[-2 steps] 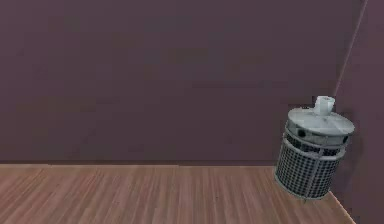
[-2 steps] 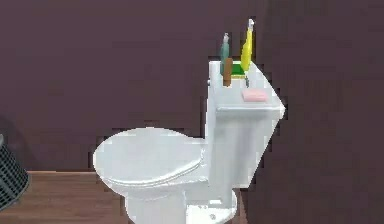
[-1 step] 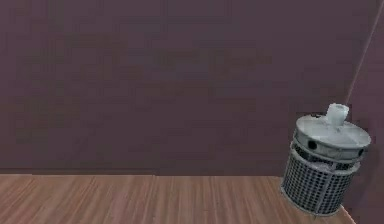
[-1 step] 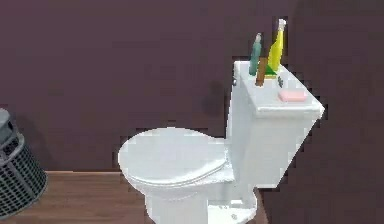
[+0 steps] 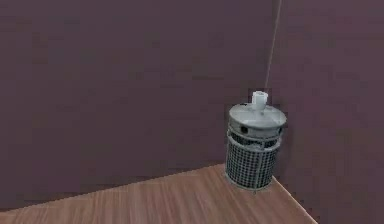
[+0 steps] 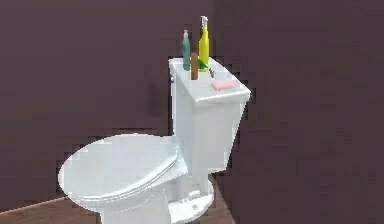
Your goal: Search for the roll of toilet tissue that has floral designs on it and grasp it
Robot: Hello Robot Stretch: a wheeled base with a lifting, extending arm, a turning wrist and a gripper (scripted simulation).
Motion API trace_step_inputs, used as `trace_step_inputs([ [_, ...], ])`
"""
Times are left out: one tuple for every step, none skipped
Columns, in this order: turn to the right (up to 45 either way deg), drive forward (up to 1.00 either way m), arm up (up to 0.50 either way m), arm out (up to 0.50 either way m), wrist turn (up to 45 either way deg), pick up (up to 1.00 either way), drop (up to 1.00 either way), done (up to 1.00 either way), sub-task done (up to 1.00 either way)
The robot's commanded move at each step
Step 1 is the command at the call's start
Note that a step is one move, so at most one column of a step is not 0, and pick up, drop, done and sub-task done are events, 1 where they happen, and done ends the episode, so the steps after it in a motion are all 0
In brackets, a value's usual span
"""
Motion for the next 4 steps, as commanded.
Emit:
trace_step_inputs([
  [0.0,0.9,0.0,0.0,0.0,0.0,0.0,0.0,0.0],
  [-45.0,0.0,0.0,0.0,0.0,0.0,0.0,0.0,0.0],
  [0.0,0.0,0.5,0.0,0.0,0.0,0.0,0.0,0.0],
  [0.0,0.0,0.36,0.0,0.0,0.0,0.0,0.0,0.0],
])
